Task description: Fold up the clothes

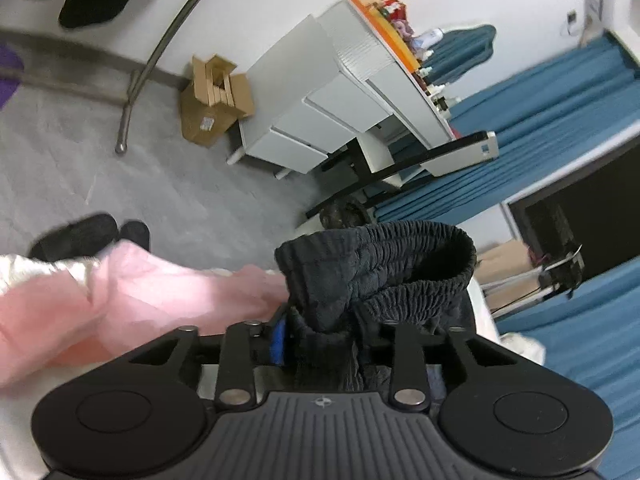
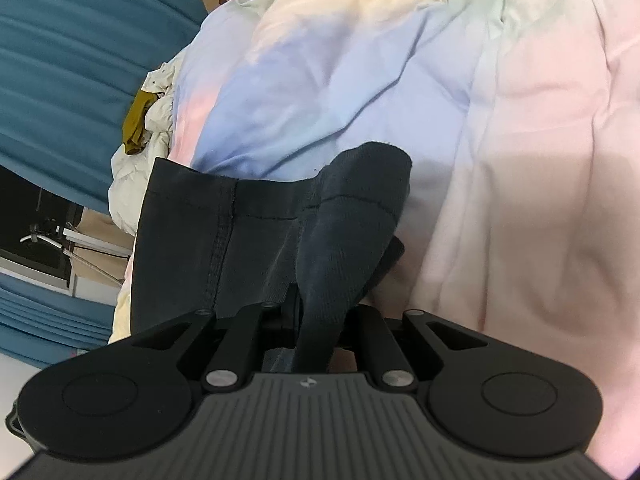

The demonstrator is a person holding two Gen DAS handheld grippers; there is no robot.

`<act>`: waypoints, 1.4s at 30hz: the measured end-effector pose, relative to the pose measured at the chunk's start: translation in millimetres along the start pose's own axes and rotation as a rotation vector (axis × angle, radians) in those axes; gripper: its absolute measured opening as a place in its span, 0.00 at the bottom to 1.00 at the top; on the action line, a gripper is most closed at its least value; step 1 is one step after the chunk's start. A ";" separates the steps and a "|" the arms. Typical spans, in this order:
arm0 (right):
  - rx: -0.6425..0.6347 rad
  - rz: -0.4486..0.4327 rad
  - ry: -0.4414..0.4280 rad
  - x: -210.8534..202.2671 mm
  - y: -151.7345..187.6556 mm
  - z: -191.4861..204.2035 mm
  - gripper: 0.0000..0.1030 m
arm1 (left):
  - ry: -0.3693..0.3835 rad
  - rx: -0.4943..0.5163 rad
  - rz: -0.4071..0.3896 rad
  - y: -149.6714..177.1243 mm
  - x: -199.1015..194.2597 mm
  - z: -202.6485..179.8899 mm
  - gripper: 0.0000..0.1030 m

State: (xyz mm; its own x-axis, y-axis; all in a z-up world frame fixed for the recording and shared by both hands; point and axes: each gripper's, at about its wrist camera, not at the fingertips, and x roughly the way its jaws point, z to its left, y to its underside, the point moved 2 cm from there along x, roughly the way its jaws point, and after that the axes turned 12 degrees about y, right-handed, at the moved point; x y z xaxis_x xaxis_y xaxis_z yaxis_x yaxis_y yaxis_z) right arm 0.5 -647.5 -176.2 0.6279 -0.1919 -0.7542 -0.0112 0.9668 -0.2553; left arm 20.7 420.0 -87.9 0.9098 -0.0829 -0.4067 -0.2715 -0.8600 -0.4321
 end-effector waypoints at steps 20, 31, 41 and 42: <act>0.042 0.014 -0.016 2.5 -2.7 -7.3 0.10 | 0.239 0.609 0.122 134.3 -24.7 -213.0 0.98; 0.001 0.005 0.000 4.8 -2.8 -4.6 0.10 | 0.282 0.840 0.341 313.5 68.9 -279.8 0.96; -0.040 -0.044 0.009 -1.9 3.0 3.8 0.10 | 0.188 0.970 0.461 390.6 128.4 -217.7 0.93; -0.051 -0.058 0.011 -5.3 4.4 7.2 0.10 | 0.180 0.988 0.465 393.8 132.3 -213.5 0.93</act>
State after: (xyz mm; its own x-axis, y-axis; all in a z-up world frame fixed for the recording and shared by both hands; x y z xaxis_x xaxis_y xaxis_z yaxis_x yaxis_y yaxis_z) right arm 2.7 -641.1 -168.9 0.6202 -0.2499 -0.7436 -0.0144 0.9441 -0.3293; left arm 101.1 -37.0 -140.0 0.6646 -0.4348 -0.6077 -0.6568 0.0478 -0.7525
